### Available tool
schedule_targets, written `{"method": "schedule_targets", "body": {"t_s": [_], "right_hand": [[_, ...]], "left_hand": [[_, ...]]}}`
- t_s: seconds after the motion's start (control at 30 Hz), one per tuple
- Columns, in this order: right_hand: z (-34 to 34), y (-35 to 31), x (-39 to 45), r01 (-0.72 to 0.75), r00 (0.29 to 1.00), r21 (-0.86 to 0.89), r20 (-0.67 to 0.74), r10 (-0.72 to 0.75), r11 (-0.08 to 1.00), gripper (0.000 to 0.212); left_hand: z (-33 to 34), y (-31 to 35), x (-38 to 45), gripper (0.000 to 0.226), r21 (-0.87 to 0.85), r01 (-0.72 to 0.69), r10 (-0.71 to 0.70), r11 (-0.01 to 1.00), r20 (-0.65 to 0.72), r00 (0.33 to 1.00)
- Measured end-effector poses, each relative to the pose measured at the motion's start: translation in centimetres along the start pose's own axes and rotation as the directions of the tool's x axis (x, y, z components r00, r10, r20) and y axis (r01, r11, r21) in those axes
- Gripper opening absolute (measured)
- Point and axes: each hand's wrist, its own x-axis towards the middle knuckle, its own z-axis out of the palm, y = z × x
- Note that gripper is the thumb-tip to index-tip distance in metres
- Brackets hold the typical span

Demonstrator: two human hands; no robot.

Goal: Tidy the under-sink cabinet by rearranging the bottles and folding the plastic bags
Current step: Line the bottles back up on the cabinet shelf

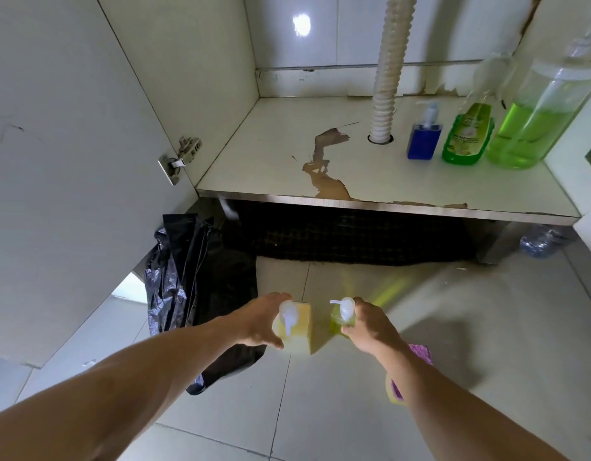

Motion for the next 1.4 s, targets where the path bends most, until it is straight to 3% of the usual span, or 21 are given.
{"method": "schedule_targets", "body": {"t_s": [0.13, 0.27, 0.4, 0.5, 0.57, 0.63, 0.73, 0.83, 0.97, 1.13, 1.23, 1.4], "right_hand": [[-2.2, -0.3, 0.2, -0.022, 0.992, 0.047, 0.129, 0.015, 0.999, 0.048], [-7.0, -1.5, 1.0, -0.06, 0.967, -0.007, 0.246, 0.06, 0.998, 0.035], [-12.9, -3.0, 1.6, -0.054, 0.964, -0.044, 0.26, 0.064, 0.998, 0.031], [-18.4, -4.6, 1.0, -0.016, 0.969, -0.033, 0.247, 0.024, 0.999, 0.024], [-22.1, -6.3, 0.2, -0.006, 0.979, 0.029, 0.204, 0.0, 1.0, 0.02], [-25.3, -7.8, -0.1, -0.001, 0.992, 0.083, 0.126, -0.009, 0.997, 0.019], [-28.4, -9.8, 0.9, -0.013, 1.0, 0.154, 0.001, 0.013, 0.988, 0.033], [-29.6, -11.1, 2.9, -0.039, 0.991, 0.225, -0.115, 0.067, 0.974, 0.043], [-29.1, -11.1, 7.2, -0.065, 0.971, 0.098, -0.223, 0.086, 0.993, 0.06], [-28.2, -10.0, 11.3, -0.077, 0.97, 0.195, -0.211, 0.119, 0.978, 0.056], [-27.7, -8.7, 12.8, -0.088, 0.97, 0.252, -0.197, 0.14, 0.964, 0.064], [-26.2, -7.1, 13.0, 0.006, 0.951, 0.353, -0.29, 0.104, 0.936, 0.068]], "left_hand": [[-0.9, 0.4, 0.4, 0.082, -0.007, -0.019, 0.018, 1.0, -0.012, 1.0], [-4.9, 1.8, 1.4, 0.065, -0.128, -0.014, 0.013, 0.992, -0.006, 1.0], [-11.2, 4.0, 1.8, 0.067, -0.244, -0.071, 0.087, 0.967, 0.054, 0.995], [-16.5, 6.1, 1.5, 0.056, -0.289, -0.127, 0.152, 0.949, 0.064, 0.986], [-20.1, 7.3, 1.6, 0.055, -0.299, -0.203, 0.225, 0.932, 0.043, 0.973], [-23.1, 8.5, 2.2, 0.069, -0.311, -0.268, 0.273, 0.912, -0.027, 0.962], [-26.6, 9.8, 4.2, 0.091, -0.359, -0.309, 0.259, 0.881, -0.181, 0.949], [-28.6, 10.6, 7.6, 0.092, -0.394, -0.319, 0.24, 0.862, -0.238, 0.941], [-29.1, 11.4, 13.1, 0.093, -0.389, -0.28, 0.185, 0.878, -0.264, 0.947], [-28.3, 11.6, 17.2, 0.089, -0.373, -0.258, 0.16, 0.891, -0.273, 0.948], [-27.6, 11.2, 18.1, 0.088, -0.388, -0.266, 0.17, 0.882, -0.265, 0.949], [-26.3, 10.3, 17.5, 0.093, -0.528, -0.327, 0.233, 0.784, -0.238, 0.943]]}}
